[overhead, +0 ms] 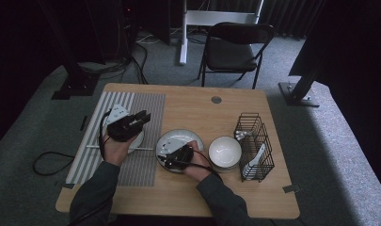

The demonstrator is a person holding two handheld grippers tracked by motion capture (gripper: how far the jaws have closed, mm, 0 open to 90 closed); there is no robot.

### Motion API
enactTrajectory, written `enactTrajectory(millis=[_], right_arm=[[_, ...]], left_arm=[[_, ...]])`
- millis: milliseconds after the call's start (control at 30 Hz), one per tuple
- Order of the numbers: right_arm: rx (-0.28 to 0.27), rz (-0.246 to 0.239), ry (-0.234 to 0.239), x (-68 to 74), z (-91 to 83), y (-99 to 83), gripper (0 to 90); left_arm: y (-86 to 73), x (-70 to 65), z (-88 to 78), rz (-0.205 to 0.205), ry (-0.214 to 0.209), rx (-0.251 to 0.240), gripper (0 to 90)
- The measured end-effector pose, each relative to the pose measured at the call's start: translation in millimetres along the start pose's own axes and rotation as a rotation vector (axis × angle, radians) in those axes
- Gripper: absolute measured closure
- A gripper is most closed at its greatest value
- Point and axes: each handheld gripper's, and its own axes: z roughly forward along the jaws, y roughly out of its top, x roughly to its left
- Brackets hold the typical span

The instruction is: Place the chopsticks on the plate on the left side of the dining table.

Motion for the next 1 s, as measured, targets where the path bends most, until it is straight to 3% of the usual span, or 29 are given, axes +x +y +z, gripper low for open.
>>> enactTrajectory(millis=[167, 500, 1000], right_arm=[[-0.009, 0.021, -0.014, 1.3, -6.2, -5.0, 54.6], [-0.018, 0.104, -0.056, 11.0, -27.4, -33.0, 54.4], [-0.009, 0.18, -0.102, 19.3, -47.0, -62.0, 54.3]], left_arm=[[2.2, -4.6, 4.6, 0.006, -0.019, 0.0, 73.0], [6.8, -19.5, 17.5, 0.024, -0.066, 0.006, 71.4], [19.9, -47.6, 41.3, 0.087, -0.15, 0.02, 70.2]])
